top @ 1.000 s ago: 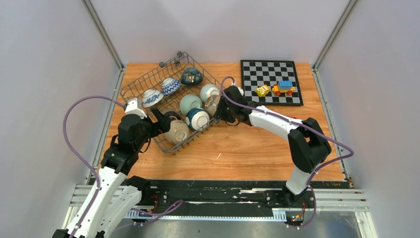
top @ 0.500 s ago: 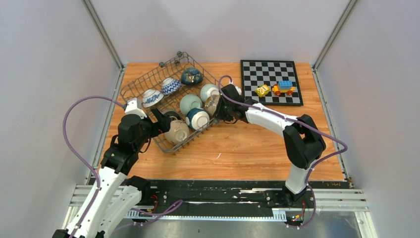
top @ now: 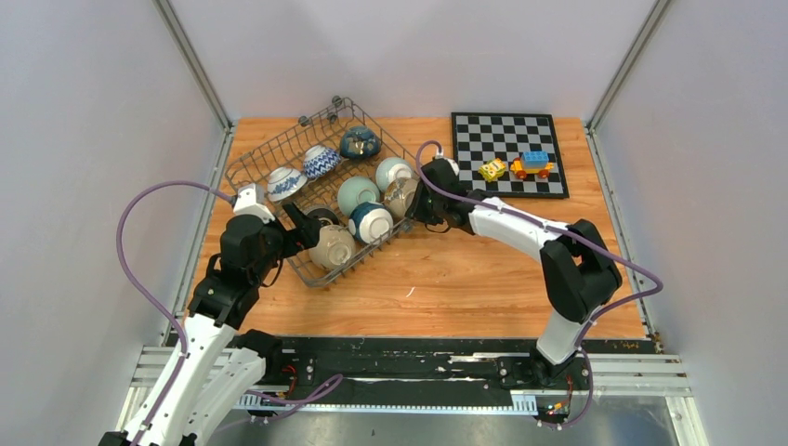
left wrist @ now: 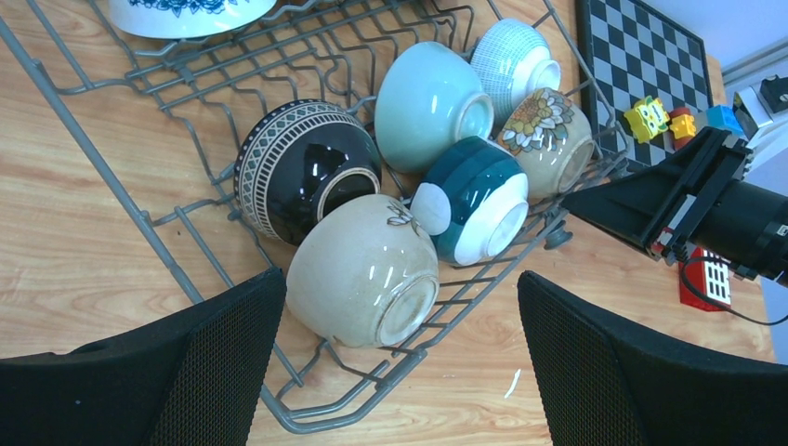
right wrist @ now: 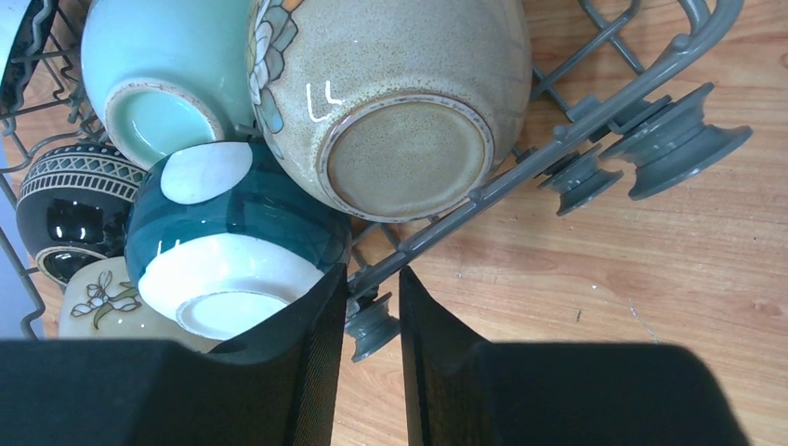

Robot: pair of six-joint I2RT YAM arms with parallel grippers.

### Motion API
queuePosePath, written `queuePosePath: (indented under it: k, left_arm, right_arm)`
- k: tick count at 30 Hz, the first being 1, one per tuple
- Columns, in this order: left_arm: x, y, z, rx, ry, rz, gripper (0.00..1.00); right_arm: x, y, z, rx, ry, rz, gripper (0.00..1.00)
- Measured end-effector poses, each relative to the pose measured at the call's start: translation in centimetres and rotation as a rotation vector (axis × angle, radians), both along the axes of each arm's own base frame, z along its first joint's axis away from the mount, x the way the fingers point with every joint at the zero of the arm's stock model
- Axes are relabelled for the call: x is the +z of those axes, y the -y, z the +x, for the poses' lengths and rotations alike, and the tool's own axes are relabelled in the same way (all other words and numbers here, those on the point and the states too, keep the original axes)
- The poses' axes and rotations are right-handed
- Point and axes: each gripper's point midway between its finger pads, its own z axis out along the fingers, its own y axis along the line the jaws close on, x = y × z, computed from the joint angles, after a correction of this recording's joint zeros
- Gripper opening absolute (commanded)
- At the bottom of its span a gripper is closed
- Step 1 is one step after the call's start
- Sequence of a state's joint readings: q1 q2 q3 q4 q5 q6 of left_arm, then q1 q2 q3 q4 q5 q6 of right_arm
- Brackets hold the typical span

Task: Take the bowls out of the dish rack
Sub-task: Adjust the dish rack at the center of the board.

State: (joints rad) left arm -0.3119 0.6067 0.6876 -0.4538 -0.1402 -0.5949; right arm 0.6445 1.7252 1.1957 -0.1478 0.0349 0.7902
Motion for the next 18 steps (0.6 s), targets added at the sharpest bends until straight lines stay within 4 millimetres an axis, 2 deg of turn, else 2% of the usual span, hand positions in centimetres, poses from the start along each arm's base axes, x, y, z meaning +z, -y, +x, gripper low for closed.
queuePosePath:
  k: [2,3,7,10,14,18]
  left_arm:
    - [0.0,0.0,0.0,-0.002,0.000,-0.001,0.96]
    - [0.0,0.1,0.0,-0.002,-0.001,-0.002,0.96]
    - [0.0,0.1,0.0,-0.002,-0.001,-0.006,0.96]
    - [0.0,0.1,0.0,-0.003,-0.002,-0.009,0.96]
    - [-0.3,0.1,0.0,0.004,-0.015,-0.011,0.99]
    - [-1.7,-1.1,-0.2,0.081,-0.082,0.009,1.00]
  right_arm:
    - [0.1,0.0,0.0,0.005,0.006,0.001,0.01]
    - [0.1,0.0,0.0,0.010,0.010,0.000,0.04]
    - [0.7,0.2,-0.4,0.033,0.021,-0.005,0.29]
    - [0.5,2.2,-1.7,0.038,-0.011,-0.077,0.41]
    - [1.1,3.6,-2.8,0.053,-0.025,-0.122,0.48]
    - [3.1,3.4,-3.7,0.076,0.010,-0.104,0.51]
